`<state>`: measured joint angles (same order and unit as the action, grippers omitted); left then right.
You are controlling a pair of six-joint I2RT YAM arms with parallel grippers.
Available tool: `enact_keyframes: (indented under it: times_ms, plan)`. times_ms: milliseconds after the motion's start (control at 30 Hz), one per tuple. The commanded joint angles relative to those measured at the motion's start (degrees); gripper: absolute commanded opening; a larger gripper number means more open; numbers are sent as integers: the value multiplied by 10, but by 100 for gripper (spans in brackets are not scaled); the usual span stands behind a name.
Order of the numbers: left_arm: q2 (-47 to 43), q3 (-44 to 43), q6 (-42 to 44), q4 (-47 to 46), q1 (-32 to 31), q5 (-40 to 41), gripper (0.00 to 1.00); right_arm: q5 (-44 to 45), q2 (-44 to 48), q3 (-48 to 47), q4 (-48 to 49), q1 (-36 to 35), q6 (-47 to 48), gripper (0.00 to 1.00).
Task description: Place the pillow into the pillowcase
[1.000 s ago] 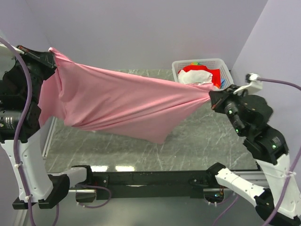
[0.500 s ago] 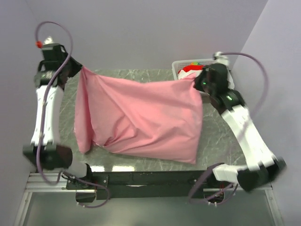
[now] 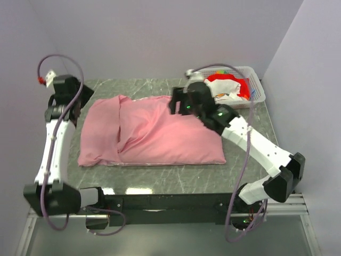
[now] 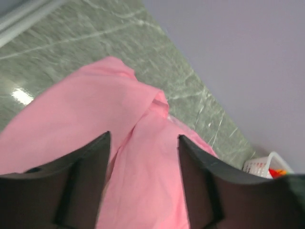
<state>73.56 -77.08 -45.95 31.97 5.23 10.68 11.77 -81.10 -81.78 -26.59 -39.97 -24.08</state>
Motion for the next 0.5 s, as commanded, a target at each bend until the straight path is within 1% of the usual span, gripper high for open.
enact_keyframes:
  times_ms: [0, 33, 67, 100, 133, 167, 233, 333, 367, 467]
  plan:
    - [-78, 158, -74, -23, 0, 39, 55, -58, -83, -63, 72, -91, 37, 73]
    - [-87, 186, -90, -28, -1, 27, 53, -76, -133, -81, 72, -119, 44, 73]
    - [-98, 212, -91, -47, -2, 10, 51, -89, -158, -121, 67, -138, 53, 72]
    - [-101, 254, -95, -52, -6, -19, 49, -90, -183, -143, 62, -152, 69, 73]
    - [-104, 272, -93, -63, -8, -32, 49, -100, -227, -160, 57, -178, 76, 72]
    - [-102, 288, -92, -71, -18, -42, 48, -111, -249, -197, 51, -188, 81, 72]
    - [-98, 329, -93, -88, -30, -63, 48, -116, -300, -241, 44, -207, 87, 70]
    - [-99, 373, -107, -118, -49, -96, 47, -114, -350, -280, 29, -227, 90, 68]
    - [-100, 379, -112, -124, -70, -99, 47, -112, -360, -284, 24, -229, 92, 68]
    - [-107, 408, -125, -142, -100, -91, 58, -115, -378, -277, 31, -231, 91, 68]
